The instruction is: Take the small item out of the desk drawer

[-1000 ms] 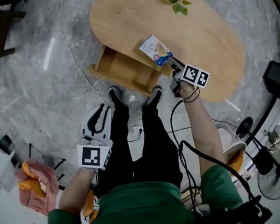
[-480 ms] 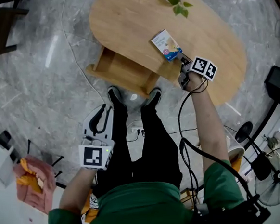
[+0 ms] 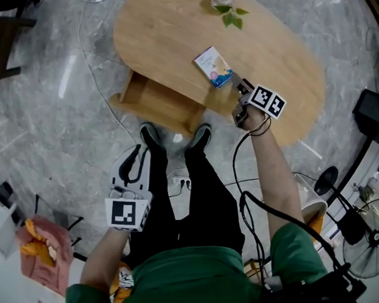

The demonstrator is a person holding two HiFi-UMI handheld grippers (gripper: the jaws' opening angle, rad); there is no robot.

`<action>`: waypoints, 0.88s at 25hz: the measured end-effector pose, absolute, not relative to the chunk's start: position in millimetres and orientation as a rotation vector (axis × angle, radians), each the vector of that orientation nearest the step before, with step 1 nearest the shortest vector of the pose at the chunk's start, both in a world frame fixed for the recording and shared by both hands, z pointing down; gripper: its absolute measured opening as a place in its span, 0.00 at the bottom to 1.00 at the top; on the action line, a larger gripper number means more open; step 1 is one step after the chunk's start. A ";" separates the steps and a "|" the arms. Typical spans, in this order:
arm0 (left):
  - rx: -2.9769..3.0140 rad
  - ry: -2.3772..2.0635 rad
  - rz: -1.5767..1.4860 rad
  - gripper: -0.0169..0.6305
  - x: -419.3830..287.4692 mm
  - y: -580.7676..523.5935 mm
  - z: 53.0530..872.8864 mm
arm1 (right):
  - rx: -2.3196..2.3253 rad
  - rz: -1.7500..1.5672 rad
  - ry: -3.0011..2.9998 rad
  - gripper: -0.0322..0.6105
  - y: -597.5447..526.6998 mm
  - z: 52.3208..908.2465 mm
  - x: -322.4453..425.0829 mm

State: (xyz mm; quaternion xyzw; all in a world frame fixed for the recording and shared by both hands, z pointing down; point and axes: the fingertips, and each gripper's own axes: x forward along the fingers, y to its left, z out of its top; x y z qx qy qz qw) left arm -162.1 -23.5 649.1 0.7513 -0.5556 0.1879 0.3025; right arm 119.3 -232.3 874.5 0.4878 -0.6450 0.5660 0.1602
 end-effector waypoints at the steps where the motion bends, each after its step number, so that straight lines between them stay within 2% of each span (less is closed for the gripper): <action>1: 2.001 -1.473 0.491 0.15 -158.6 -25.6 643.8 | 1.403 1.602 -1.859 0.48 -231.7 862.6 122.8; 4: 2.039 -1.489 0.458 0.15 -151.4 -37.1 619.5 | 1.434 1.483 -1.933 0.42 -234.7 815.8 130.1; 12: 2.181 -1.541 0.400 0.15 -139.1 -84.3 511.2 | 1.440 1.029 -2.171 0.14 -229.4 641.3 113.6; 16: 2.228 -1.583 0.367 0.15 -135.2 -101.7 456.8 | 1.461 0.916 -2.266 0.10 -213.8 551.0 102.4; 22: 2.295 -1.655 0.267 0.15 -120.1 -117.7 383.5 | 1.536 0.703 -2.409 0.10 -196.4 425.5 97.1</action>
